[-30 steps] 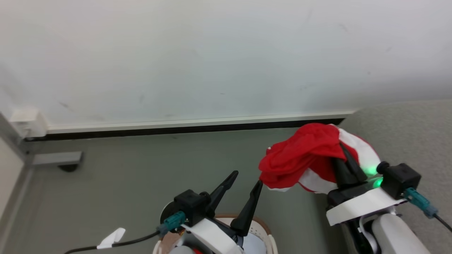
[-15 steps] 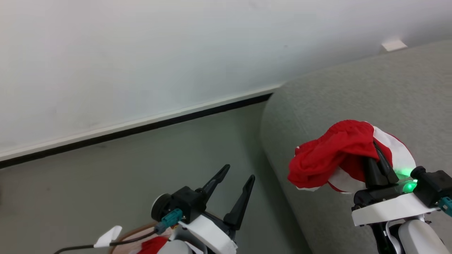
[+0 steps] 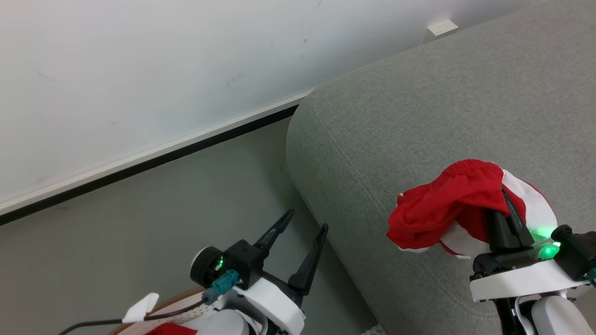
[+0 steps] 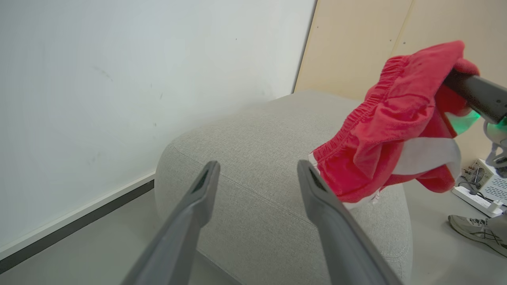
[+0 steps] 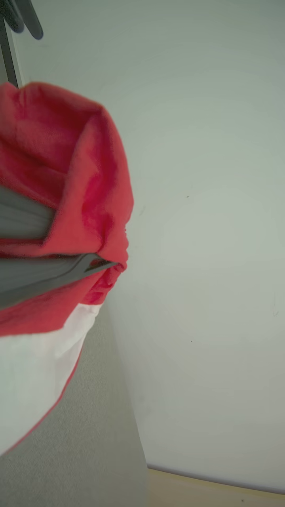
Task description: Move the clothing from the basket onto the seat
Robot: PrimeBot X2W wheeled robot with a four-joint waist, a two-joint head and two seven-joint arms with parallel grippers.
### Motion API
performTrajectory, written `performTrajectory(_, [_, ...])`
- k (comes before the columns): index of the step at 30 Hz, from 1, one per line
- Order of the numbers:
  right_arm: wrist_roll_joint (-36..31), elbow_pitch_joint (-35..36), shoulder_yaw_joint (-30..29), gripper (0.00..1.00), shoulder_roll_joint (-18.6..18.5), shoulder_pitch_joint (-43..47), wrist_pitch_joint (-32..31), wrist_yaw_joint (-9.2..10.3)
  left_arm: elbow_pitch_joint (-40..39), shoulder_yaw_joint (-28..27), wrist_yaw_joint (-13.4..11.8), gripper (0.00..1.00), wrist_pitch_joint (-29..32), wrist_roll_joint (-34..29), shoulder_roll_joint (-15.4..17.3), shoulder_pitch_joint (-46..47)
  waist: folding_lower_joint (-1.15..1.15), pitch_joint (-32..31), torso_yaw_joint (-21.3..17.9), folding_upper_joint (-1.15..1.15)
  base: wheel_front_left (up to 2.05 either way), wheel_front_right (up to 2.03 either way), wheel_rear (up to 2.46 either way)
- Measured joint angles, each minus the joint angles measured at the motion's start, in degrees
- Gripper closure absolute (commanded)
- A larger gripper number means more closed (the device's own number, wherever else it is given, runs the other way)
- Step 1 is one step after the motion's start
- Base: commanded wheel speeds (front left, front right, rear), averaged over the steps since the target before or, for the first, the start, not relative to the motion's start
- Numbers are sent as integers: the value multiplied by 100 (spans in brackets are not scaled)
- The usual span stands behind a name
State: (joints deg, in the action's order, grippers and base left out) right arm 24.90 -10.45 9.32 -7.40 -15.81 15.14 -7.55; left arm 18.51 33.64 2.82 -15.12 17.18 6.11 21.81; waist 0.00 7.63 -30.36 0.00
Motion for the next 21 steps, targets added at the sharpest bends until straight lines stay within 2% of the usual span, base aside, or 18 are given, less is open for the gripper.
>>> performTrajectory(5, [5,-1,5,100,-44,60,0,0,-1,-19,21,0,-1,-24,-38,-73,0,-12,-11,0,0,0,0])
performTrajectory(12, [-91,-73,-46,100,-410,-361,0,0,21,0,43,0,-1,-168,-62,0,0,246,104,0,0,0,0])
performTrajectory(18, [87,-338,-201,100,-876,-1232,0,0,-38,27,69,0,111,-286,36,348,0,792,338,0,0,0,0])
performTrajectory(21, [458,-675,-231,100,-1140,-1893,2,0,-114,42,69,0,216,-356,94,582,0,1153,482,0,0,0,0])
